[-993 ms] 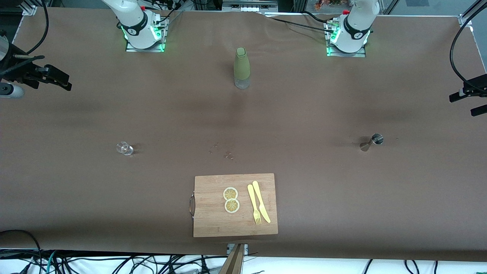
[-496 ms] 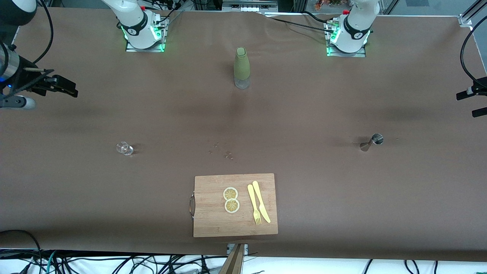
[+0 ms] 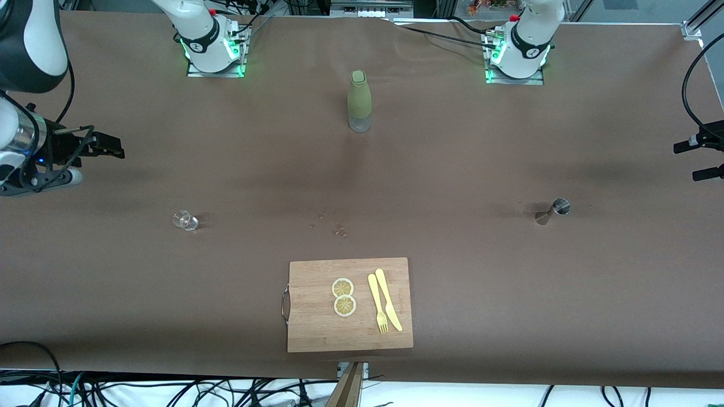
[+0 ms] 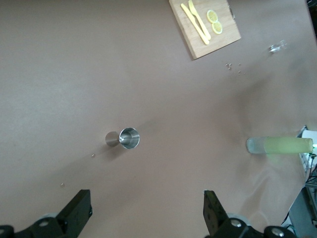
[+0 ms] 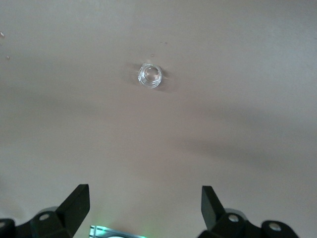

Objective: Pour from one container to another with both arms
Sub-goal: 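Move the right gripper toward the glass beaker while the left gripper nears the jigger, then close the right gripper on the glass beaker while the left gripper reaches the jigger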

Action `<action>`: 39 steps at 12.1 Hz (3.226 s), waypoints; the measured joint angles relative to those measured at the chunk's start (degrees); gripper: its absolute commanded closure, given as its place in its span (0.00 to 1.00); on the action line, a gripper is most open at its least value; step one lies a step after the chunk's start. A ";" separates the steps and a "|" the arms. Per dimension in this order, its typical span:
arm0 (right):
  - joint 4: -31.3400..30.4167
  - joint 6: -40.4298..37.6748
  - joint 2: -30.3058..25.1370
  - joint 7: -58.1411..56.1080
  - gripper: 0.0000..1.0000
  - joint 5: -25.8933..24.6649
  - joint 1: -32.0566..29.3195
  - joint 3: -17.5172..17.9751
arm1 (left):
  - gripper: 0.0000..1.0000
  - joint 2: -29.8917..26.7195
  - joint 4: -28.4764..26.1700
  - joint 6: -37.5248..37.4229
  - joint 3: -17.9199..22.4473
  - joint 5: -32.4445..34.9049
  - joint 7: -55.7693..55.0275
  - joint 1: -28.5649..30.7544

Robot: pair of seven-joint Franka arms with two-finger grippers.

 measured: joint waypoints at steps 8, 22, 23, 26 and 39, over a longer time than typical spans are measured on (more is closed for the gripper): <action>-2.63 6.14 8.15 -38.38 0.00 20.14 -11.56 -1.23 | 0.00 7.51 -0.04 -0.12 -0.18 -7.46 7.10 2.61; -4.52 6.93 30.28 -113.78 0.00 60.59 -19.94 -2.94 | 0.00 20.22 -0.08 -2.44 -0.17 -13.05 36.56 6.70; -4.49 6.92 31.38 -115.84 0.00 60.98 -20.07 -2.94 | 0.00 21.75 -0.12 -2.47 -0.17 -14.14 39.21 6.93; -4.49 6.85 34.08 -117.57 0.00 61.08 -20.16 -2.89 | 0.00 24.82 -0.10 -2.47 -0.26 -15.54 44.12 7.06; -1.77 9.28 38.77 -117.93 0.00 61.24 -16.66 -2.05 | 0.00 35.18 -0.05 -2.35 -0.75 -21.05 75.42 6.00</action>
